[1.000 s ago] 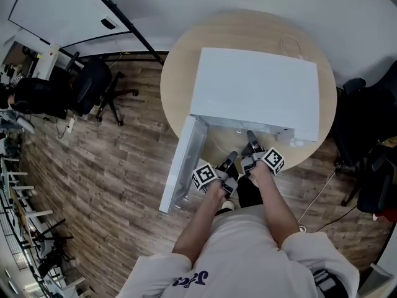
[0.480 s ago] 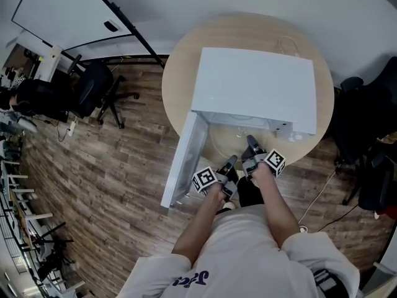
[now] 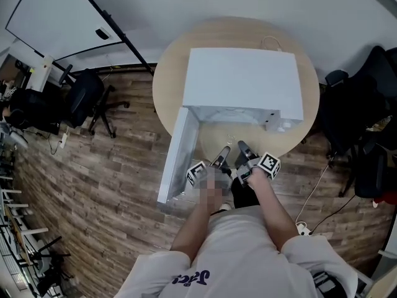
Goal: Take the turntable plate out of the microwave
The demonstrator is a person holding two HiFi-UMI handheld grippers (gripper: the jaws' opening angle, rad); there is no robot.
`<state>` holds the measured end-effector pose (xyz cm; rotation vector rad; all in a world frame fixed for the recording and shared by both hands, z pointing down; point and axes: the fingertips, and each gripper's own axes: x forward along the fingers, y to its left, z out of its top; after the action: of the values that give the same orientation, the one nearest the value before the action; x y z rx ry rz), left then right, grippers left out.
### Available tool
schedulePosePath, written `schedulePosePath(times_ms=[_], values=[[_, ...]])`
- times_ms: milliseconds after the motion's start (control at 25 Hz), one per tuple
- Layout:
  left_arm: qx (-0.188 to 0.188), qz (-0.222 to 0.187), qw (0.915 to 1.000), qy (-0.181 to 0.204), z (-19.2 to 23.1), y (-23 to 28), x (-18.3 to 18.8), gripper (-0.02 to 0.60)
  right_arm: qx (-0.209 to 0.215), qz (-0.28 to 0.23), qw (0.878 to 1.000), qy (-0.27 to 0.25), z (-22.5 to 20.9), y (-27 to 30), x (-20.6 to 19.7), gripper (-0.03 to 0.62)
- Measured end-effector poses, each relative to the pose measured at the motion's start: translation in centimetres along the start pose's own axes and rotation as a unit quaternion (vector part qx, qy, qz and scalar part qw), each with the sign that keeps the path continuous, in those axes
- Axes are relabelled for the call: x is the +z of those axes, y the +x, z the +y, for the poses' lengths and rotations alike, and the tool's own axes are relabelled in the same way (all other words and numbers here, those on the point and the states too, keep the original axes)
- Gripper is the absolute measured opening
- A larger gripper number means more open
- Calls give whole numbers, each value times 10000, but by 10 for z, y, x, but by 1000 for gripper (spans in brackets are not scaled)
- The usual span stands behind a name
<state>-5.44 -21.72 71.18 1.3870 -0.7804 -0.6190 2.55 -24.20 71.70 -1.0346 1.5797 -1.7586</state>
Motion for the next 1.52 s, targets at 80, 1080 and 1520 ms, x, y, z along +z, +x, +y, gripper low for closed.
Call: schedulePosePath(times_ms=[80,1080,1520], values=[[-67,-121,9999,-81,-1,-4,4,239,59,17,10000,29,4,-7,-8,32],[-910,-321,9953,-60,-144,-58,-21,81,452,-245,9983,-264,138,-101,-47,33],[-1018,-341,9940,200,-176,-85,-24,81,721,-212,9967,-312,166,-115,-68,33]])
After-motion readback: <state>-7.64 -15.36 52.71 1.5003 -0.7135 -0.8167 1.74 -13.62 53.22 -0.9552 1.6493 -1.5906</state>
